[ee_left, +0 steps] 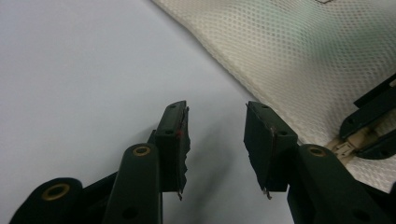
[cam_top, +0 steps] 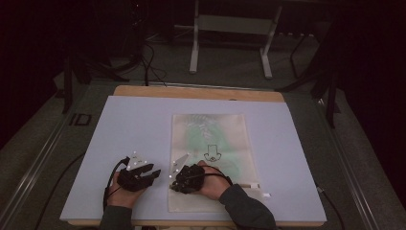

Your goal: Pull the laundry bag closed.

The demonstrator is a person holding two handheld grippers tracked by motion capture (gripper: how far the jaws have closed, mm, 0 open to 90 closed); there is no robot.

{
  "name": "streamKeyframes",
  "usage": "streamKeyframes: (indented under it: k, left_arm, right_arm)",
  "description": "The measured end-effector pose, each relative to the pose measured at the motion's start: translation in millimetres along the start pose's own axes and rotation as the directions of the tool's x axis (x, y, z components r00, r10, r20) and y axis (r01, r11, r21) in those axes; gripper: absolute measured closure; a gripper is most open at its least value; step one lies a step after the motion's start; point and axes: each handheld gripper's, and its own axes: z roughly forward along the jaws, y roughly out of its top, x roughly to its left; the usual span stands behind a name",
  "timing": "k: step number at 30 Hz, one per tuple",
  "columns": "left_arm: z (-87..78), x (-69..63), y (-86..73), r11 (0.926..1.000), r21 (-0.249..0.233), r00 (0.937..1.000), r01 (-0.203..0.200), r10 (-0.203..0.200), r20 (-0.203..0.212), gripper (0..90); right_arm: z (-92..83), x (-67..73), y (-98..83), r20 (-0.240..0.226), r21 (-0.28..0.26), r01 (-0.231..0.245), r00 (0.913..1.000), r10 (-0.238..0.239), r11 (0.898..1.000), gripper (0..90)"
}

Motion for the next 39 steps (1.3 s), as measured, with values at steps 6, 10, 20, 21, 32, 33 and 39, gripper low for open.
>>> streamKeyframes:
  k: [6,10,20,21,32,33,39]
  left_arm:
    - [1.1,-5.6,1.5,0.9999,0.003,0.9991,-0.014,0.014,0.039,61.6]
    - [1.6,-9.1,2.4,0.9995,0.005,0.9973,-0.032,0.032,0.066,69.4]
    - [2.9,-21.3,5.2,0.9951,0.003,0.989,-0.099,0.098,0.11,88.8]
    - [3.5,-22.3,5.5,0.9948,0.005,0.9884,-0.101,0.1,0.114,88.8]
    - [10.7,-31.3,6.9,0.9915,0.028,0.9831,-0.127,0.122,0.137,88.7]
    - [11.5,-32.2,6.9,0.9918,0.027,0.9832,-0.125,0.12,0.137,88.7]
    - [17.0,-35.4,7.8,0.9908,0.036,0.9823,-0.131,0.124,0.14,88.6]
  right_arm:
    - [-0.6,0.0,-3.0,0.001,0.0,-0.003,1.0,0.003,1.0,81.7]
    - [0.4,1.7,-3.0,0.01,0.0,0.003,0.9999,-0.003,1.0,81.8]
    - [1.2,2.3,-2.9,0.016,0.003,0.015,0.9997,-0.015,1.0,81.8]
    - [1.2,2.3,-3.0,0.017,0.003,0.017,0.9997,-0.017,1.0,81.8]
    - [1.2,2.8,-3.9,0.022,0.0,0.024,0.9995,-0.024,1.0,81.9]
    - [1.4,3.0,-4.1,0.024,-0.003,0.024,0.9994,-0.024,1.0,81.9]
    - [1.6,2.9,-4.5,0.027,-0.007,0.031,0.9992,-0.031,0.999,81.9]
